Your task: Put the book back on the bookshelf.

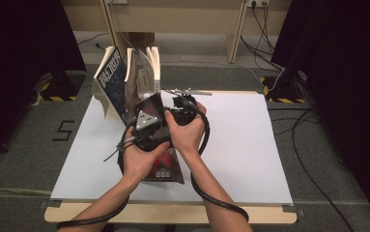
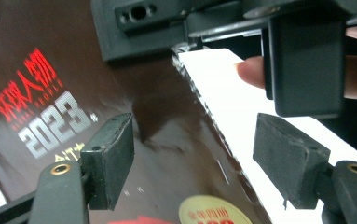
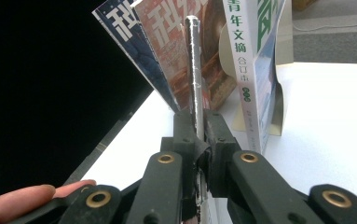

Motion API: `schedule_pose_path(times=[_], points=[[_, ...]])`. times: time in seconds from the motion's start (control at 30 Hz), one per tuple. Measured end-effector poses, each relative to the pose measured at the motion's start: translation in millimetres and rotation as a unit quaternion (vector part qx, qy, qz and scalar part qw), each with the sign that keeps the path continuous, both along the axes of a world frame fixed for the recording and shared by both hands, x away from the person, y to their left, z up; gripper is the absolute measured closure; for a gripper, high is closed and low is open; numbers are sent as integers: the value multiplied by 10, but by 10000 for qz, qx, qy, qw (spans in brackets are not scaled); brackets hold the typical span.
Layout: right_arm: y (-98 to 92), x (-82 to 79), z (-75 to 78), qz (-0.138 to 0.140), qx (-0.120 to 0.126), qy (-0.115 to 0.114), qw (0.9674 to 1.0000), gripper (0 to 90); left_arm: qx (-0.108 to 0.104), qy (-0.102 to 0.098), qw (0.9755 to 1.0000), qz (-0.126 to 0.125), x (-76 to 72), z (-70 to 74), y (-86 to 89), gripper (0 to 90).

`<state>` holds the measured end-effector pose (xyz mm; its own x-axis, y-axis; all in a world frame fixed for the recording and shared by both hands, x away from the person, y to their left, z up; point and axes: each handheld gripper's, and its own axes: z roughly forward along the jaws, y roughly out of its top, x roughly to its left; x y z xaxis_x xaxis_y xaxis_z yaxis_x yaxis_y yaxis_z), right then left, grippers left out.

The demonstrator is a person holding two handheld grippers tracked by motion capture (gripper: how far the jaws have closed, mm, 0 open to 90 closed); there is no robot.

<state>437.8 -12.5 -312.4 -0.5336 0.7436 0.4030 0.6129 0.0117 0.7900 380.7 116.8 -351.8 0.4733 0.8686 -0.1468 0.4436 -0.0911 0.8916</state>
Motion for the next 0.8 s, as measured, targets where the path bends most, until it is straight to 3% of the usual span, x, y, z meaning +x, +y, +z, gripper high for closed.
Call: schedule_pose_path(times=[0.2, 0.37, 0.53, 0.63, 0.8], points=[[2, -20, -2, -31, -31, 21, 10000, 854, 112, -47, 9995, 283, 29, -61, -23, 293], [36, -46, -30, -5, -37, 46, 10000, 851, 22, -23, 9993, 367, -13, -135, 3, 317], [92, -77, -51, 46, -109, 98, 9999, 851, -146, 138, 9993, 310, -78, -176, 88, 462], [125, -89, -63, 149, -141, 102, 9997, 836, -376, 376, 9984, 173, -144, -191, 213, 579], [189, -111, -77, 329, -109, 136, 9993, 803, -290, 495, 9983, 82, -220, -169, 350, 707]])
